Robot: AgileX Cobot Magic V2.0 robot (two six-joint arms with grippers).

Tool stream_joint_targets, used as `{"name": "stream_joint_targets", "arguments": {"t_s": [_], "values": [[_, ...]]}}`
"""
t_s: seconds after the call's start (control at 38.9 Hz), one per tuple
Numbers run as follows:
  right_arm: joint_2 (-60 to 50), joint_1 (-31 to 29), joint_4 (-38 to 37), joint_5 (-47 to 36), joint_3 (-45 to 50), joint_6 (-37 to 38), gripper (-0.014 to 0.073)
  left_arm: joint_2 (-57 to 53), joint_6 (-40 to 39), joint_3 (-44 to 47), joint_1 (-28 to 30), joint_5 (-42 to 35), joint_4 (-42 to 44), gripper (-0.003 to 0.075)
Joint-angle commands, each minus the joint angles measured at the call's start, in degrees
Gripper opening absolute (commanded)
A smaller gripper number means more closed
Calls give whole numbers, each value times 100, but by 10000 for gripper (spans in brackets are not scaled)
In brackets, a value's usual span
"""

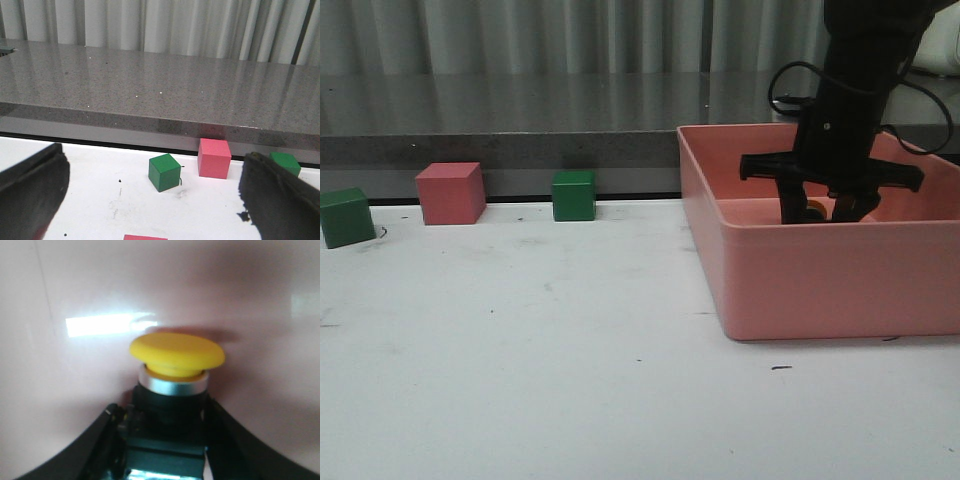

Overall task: Place and stand button with both arms
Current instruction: 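Lower the right gripper into the pink bin and grasp the yellow button, then lift the button out of the bin and lower it onto the table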

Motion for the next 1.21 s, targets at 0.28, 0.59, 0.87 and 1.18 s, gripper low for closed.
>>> {"name": "stream_joint_targets", "arguments": {"t_s": [0.28,0.59,0.87,1.18], "values": [[-970,1,-75,-65,-191,-64,248,68,-11,-210,-20,-451,-30,661],[-2064,458,-75,-157,-191,-331,248,68,-11,-210,-20,-451,-30,661],[-2023,1623,118,17,-489,-331,248,68,-11,-210,-20,-451,-30,661],[-1188,2817,314,286,-1373,-326,248,68,-11,-210,-20,-451,-30,661]]}}
